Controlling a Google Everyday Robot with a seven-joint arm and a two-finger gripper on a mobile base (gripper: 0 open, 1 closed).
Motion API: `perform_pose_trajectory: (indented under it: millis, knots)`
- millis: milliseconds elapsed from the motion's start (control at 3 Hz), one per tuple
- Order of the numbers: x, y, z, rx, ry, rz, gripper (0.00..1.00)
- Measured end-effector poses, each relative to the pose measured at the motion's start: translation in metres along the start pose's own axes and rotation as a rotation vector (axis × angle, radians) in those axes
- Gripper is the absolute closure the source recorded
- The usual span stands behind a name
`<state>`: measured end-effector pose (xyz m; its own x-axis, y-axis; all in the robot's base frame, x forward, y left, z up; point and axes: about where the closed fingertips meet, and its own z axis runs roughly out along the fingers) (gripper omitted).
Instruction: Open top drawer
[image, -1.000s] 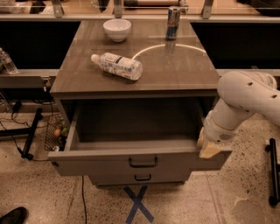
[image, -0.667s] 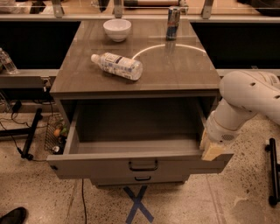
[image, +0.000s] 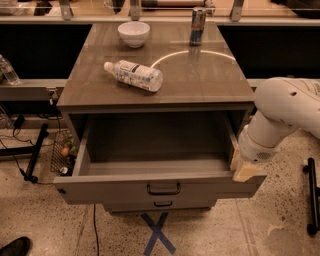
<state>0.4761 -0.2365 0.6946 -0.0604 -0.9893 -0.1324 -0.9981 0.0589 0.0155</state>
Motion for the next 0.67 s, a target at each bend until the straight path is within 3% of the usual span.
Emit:
perform_pose_trajectory:
  millis: [333,667]
  knots:
    - [0.000,0.000,0.000,0.000,0.000,0.000,0.20]
    - [-0.021,-0.026,-0.045,0.126,-0.021,-0.042,0.01]
